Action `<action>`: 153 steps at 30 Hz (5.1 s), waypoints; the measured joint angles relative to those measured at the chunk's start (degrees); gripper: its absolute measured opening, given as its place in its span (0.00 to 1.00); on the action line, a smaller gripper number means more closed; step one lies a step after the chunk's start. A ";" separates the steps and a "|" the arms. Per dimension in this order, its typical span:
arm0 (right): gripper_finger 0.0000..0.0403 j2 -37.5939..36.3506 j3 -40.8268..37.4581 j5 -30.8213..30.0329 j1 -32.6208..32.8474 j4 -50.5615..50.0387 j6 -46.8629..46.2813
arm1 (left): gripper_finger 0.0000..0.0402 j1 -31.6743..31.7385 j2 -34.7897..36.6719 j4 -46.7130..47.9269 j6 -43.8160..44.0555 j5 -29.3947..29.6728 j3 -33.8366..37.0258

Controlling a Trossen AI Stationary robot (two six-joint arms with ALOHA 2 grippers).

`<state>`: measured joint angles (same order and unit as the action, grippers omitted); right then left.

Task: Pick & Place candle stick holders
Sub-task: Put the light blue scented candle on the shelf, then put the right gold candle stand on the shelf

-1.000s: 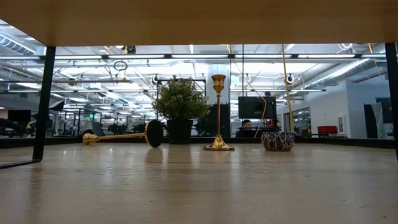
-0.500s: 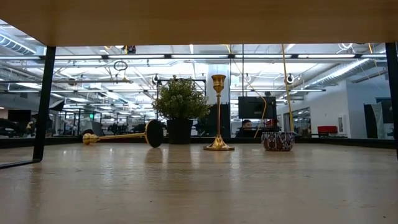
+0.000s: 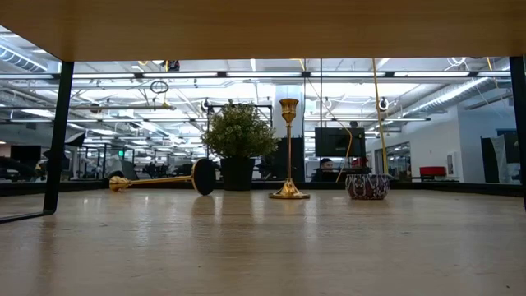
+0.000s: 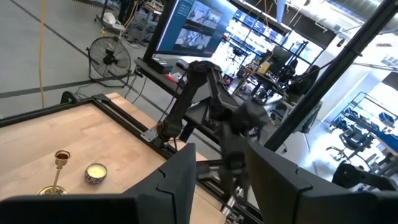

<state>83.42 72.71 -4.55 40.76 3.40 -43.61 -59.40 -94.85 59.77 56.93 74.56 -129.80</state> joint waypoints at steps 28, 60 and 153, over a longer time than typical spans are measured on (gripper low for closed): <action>0.00 23.34 26.32 -4.14 3.95 -30.16 7.72 | 0.36 0.01 -0.83 0.07 1.34 -1.25 0.00; 0.00 24.35 23.85 1.75 1.29 -31.43 5.31 | 0.36 0.50 -0.81 0.15 1.73 -1.18 0.00; 0.00 9.24 23.87 -11.89 -25.96 -24.79 19.20 | 0.36 13.89 12.65 10.36 -21.60 -7.23 0.00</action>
<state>92.66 96.57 -16.44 14.79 -21.39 -24.41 -45.51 -82.20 70.13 35.33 67.33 -129.80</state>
